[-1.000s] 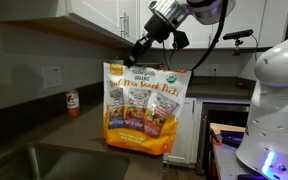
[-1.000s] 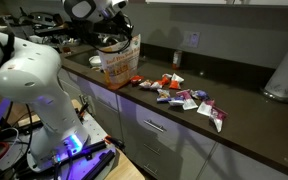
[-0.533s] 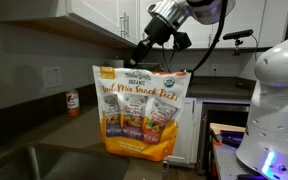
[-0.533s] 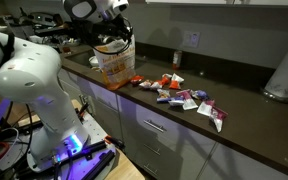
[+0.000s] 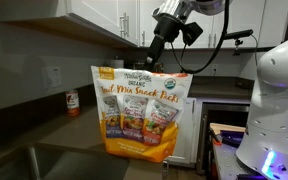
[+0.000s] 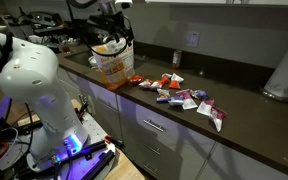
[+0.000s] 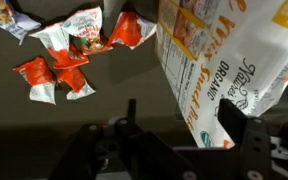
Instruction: Put the white and orange packet upright
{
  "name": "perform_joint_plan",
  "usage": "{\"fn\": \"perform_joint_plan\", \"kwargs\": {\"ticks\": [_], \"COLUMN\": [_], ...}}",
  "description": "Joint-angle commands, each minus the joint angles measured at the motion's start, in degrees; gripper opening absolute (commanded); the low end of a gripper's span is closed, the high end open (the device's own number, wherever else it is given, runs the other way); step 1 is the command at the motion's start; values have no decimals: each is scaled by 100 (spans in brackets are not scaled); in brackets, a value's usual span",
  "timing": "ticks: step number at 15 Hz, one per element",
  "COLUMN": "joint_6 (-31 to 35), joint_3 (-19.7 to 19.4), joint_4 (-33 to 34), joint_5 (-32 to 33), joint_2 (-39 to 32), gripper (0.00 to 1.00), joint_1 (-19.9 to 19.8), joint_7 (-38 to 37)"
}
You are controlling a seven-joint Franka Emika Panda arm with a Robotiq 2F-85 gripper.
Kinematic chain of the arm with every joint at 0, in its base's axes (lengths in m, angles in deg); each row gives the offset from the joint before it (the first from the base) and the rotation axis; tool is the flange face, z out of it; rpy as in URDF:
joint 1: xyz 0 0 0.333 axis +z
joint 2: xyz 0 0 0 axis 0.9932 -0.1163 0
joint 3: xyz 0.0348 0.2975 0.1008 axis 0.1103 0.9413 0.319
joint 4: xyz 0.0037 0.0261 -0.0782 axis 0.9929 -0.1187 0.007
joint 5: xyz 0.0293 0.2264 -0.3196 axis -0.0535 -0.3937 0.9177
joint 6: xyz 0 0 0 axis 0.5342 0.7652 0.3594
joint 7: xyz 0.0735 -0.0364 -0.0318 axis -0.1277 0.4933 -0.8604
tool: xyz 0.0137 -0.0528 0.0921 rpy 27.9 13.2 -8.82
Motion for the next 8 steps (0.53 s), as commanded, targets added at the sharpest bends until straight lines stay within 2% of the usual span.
{"fn": "perform_joint_plan", "kwargs": {"ticks": [1,4,8], "joint_6": [-52,-512,-1247], "joint_3": [-1120,-1899,-2517], "joint_4": [74,206,475], "joint_5": [1392,2202,2580], "joint_2": [-243,-249,-414], "gripper": [100,100,100], "joint_1": [911,1447,1823], "joint_7": [-1000,-1510,-1815]}}
